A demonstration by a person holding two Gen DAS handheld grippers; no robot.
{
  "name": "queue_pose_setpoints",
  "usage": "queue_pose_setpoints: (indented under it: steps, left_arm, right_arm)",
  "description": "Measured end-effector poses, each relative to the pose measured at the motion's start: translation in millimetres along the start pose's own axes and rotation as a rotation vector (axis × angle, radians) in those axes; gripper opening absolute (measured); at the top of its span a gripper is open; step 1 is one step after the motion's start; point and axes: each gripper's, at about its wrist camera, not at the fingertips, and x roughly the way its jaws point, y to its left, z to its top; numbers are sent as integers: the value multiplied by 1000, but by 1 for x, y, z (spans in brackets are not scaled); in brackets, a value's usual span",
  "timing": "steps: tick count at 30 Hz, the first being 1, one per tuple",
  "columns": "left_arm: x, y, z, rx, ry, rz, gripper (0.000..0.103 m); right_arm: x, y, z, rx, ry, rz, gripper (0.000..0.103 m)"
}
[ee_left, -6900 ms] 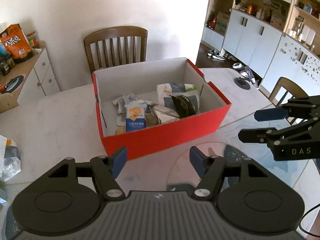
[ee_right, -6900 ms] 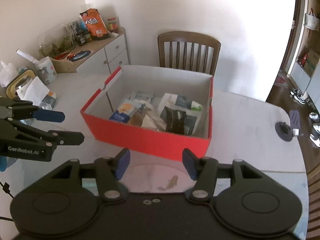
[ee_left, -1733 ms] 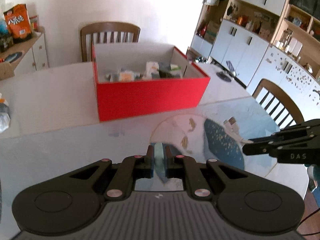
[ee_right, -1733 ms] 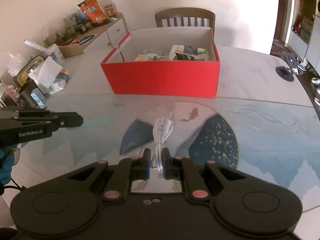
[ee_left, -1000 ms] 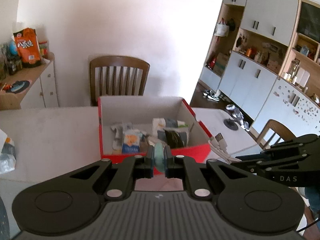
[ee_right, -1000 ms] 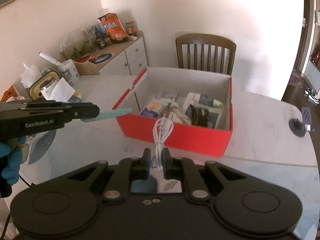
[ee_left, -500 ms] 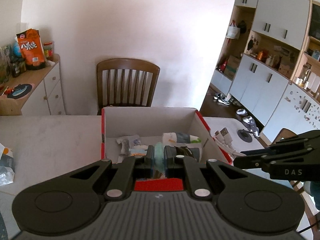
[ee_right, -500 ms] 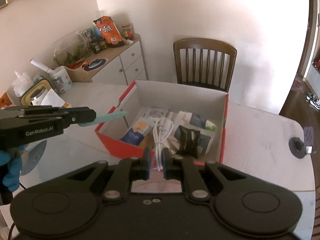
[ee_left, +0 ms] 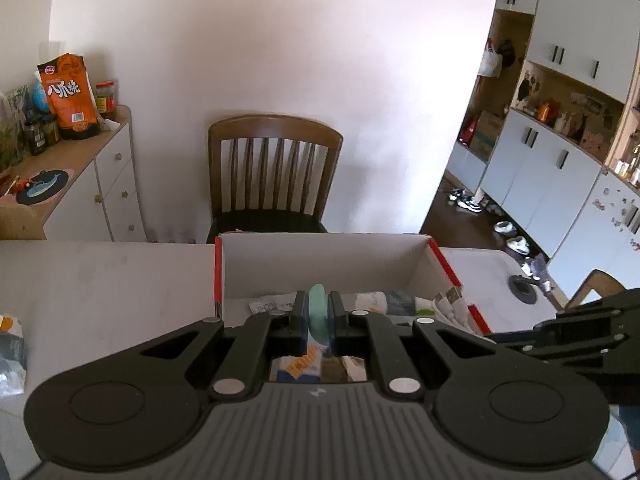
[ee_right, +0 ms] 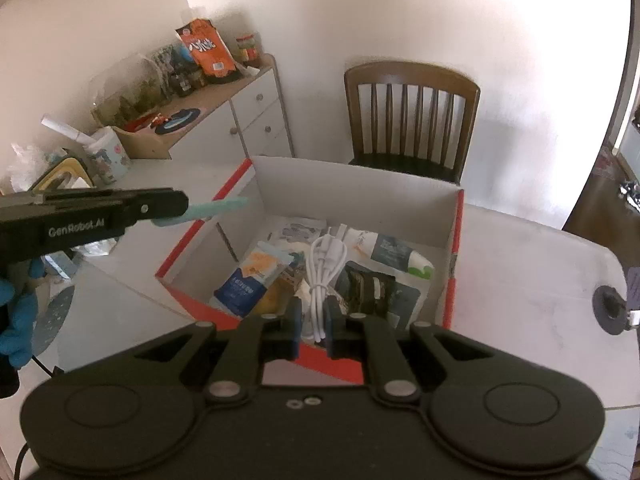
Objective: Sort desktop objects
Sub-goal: 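Lower items into the box and open left gripper while right gripper releases cable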
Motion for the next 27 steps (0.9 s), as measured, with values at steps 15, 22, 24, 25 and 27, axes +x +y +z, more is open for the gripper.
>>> queue_pose_setpoints:
  steps: [15,22,24,25,27]
  left_arm:
    - [67,3,1,71,69,87,8]
    - [91,1,0,124,104,125,8]
    - [96,0,-2,132,120,124,8]
    - [99,0,-4,138,133,118,8]
    - [105,-1,-8,151,151,125,8]
  right_arm:
    - [59,-7,10,15,47,-4,10]
    - [76,-9,8,0,77,-3,10]
    - [79,-9,7,0,81,5,10]
    - [81,-9,7,-1,84,8,10]
    - [84,-10,6,-6,90,13,10]
